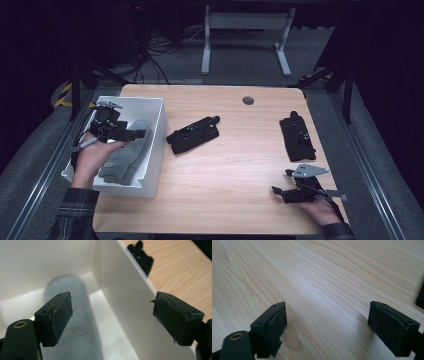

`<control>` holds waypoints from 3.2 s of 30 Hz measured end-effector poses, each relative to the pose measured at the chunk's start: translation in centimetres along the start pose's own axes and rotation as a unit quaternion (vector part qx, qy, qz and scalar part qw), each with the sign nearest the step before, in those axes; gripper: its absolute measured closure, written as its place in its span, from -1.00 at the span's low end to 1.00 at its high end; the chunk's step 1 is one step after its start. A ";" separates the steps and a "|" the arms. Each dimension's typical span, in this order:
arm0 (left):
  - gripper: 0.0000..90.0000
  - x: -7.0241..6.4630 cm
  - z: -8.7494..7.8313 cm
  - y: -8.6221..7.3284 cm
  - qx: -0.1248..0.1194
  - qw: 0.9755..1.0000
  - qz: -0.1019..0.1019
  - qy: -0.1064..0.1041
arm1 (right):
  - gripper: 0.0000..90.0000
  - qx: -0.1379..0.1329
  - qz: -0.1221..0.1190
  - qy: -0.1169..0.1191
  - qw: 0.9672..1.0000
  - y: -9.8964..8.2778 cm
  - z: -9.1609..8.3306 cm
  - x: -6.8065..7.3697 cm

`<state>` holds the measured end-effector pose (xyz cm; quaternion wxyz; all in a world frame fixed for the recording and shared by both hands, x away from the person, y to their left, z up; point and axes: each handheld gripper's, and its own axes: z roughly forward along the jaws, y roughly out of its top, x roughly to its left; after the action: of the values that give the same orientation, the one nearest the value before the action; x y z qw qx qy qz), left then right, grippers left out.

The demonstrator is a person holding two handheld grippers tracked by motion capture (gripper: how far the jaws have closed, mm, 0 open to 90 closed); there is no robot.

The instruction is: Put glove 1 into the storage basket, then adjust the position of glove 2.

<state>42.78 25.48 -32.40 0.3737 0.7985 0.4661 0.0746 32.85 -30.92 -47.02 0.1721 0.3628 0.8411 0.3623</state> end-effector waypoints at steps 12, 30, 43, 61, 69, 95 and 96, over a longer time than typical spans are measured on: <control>-0.63 -6.3 1.8 2.1 -0.015 0.997 0.058 -0.055 | -0.65 0.000 0.000 0.001 1.000 0.0 0.0 0.0; -0.64 -13.6 7.5 1.7 0.009 0.988 0.116 -0.102 | -0.65 0.001 -0.001 0.001 1.000 0.0 0.0 0.0; -0.64 -14.8 12.6 -2.4 0.040 0.982 0.156 -0.102 | -0.67 0.002 -0.001 0.000 1.000 0.1 0.0 -0.1; -0.75 -13.5 15.8 -7.4 0.056 0.978 0.188 -0.068 | 0.20 -0.016 0.009 -0.015 1.000 3.2 -1.1 -2.8; -0.92 -13.7 16.5 -8.6 0.073 0.974 0.206 -0.055 | 0.89 -0.015 0.023 -0.044 0.999 5.0 -0.7 -4.7; -0.99 -13.5 17.0 -9.6 0.024 0.975 0.213 -0.058 | 1.00 0.044 0.065 -0.091 0.993 4.5 1.9 -10.4; -0.98 -13.5 17.0 -9.6 0.024 0.975 0.211 -0.058 | 1.00 0.047 0.062 -0.089 0.993 4.5 2.0 -10.1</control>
<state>36.61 8.46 -47.77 0.3564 0.8908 0.2657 0.0938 42.96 -35.24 -44.79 0.2062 0.4532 0.8143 0.2984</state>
